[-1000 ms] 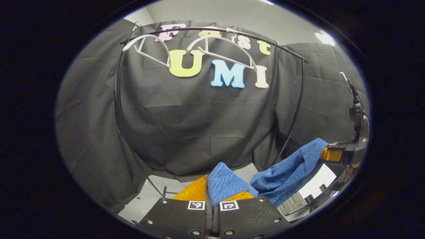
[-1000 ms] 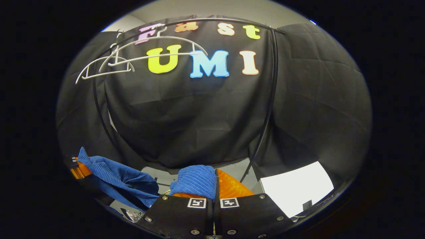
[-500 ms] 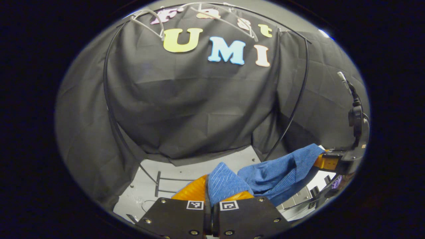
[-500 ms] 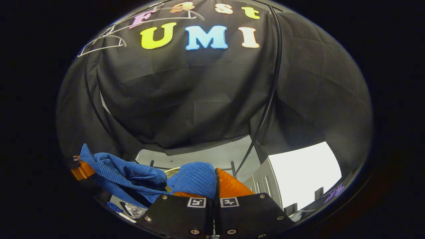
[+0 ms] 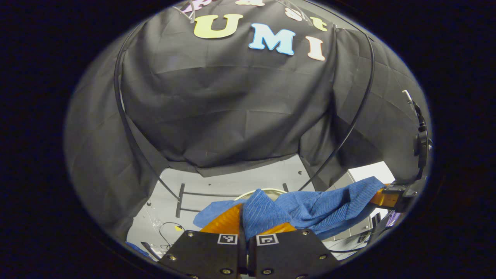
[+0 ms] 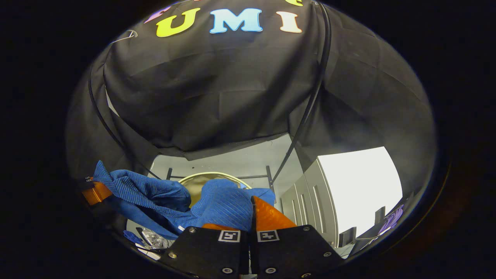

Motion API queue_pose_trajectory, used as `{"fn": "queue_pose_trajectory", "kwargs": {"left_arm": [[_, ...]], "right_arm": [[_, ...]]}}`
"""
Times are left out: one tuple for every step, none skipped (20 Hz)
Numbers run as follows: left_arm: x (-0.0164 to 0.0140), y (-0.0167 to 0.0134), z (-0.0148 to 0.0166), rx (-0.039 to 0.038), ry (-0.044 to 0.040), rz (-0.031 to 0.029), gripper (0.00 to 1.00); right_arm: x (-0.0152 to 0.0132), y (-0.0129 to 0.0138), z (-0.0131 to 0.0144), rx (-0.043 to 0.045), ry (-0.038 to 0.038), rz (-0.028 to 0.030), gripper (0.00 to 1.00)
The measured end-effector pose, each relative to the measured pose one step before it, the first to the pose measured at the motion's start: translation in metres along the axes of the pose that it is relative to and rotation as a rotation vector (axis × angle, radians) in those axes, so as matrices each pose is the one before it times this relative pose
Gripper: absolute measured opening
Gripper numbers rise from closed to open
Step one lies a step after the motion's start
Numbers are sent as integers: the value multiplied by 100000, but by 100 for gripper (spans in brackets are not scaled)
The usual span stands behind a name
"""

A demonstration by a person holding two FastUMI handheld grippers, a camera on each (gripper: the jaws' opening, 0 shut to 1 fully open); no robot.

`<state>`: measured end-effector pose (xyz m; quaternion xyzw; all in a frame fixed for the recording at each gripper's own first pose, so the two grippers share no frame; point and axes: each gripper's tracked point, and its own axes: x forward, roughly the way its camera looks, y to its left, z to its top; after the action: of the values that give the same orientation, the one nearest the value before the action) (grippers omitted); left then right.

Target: Grasp the clothes on the hanger with both hands and then place them into the laundry hamper below.

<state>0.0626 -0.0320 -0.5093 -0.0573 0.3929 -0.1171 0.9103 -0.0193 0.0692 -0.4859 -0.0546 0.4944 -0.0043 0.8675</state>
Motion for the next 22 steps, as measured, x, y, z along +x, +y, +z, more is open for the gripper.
{"fn": "queue_pose_trajectory", "kwargs": {"left_arm": [[81, 25, -536, -354, 723, 315, 3], [408, 138, -333, -417, 883, 296, 1], [632, 204, -682, -484, 1097, -46, 3], [432, 34, -457, -410, 1017, -84, 1], [410, 11, -396, -426, 1075, -426, 1], [235, -83, -326, -555, 1027, -786, 1], [154, 29, -284, -595, 705, -697, 1], [245, 3, -123, -423, 928, -530, 4], [244, 88, -249, 57, 774, -67, 4], [192, 72, -140, 480, 611, 34, 3], [178, -156, -284, 734, 363, -56, 3], [75, -197, -145, 704, 656, -715, 3], [137, -235, -259, 844, 872, -1064, 3], [242, 32, -265, 1109, 494, 48, 3], [118, 91, -102, 1063, 576, 629, 3], [31, -107, -306, 381, 611, 90, 3], [147, -282, -281, -114, 1092, -773, 3], [125, -237, -216, -113, 998, -1088, 8], [70, -21, -500, 376, 1169, 350, 8], [140, 62, -468, 571, 1240, 346, 4], [-102, -46, -618, 74, 1407, -245, 11], [-319, -312, -521, -407, 1052, -1102, 28]], "right_arm": [[206, 15, -235, 162, 1262, -144, 2], [320, -65, -238, 216, 1015, -257, 2], [233, -39, -185, 120, 1018, -255, 2], [168, -41, -214, 81, 970, -110, 2], [202, 133, -200, 160, 887, 425, 2], [168, 322, -356, -37, 998, 772, 2], [111, 136, -349, -392, 886, 472, 3], [79, 145, -223, -512, 720, 200, 3], [128, 197, -289, -430, 697, 190, 4], [48, 212, -153, -188, 516, 202, 4], [102, 140, -117, 21, 321, 252, 4], [16, 146, -125, 0, 580, 233, 4], [63, 164, -317, 289, 1227, 461, 4], [15, 288, -120, 475, 788, 908, 6], [39, 130, -151, 230, 439, 330, 6], [-73, 97, -88, -8, 349, 172, 8], [-119, -23, -62, -143, 586, 182, 9], [-104, 131, -249, -60, 735, 637, 12], [4, 139, -336, 127, 903, 1333, 12], [-194, 67, -92, 365, 63, 801, 16], [-243, 110, -106, 226, 26, 1199, 17], [-385, -35, -83, 8, 356, 668, 25]]}}
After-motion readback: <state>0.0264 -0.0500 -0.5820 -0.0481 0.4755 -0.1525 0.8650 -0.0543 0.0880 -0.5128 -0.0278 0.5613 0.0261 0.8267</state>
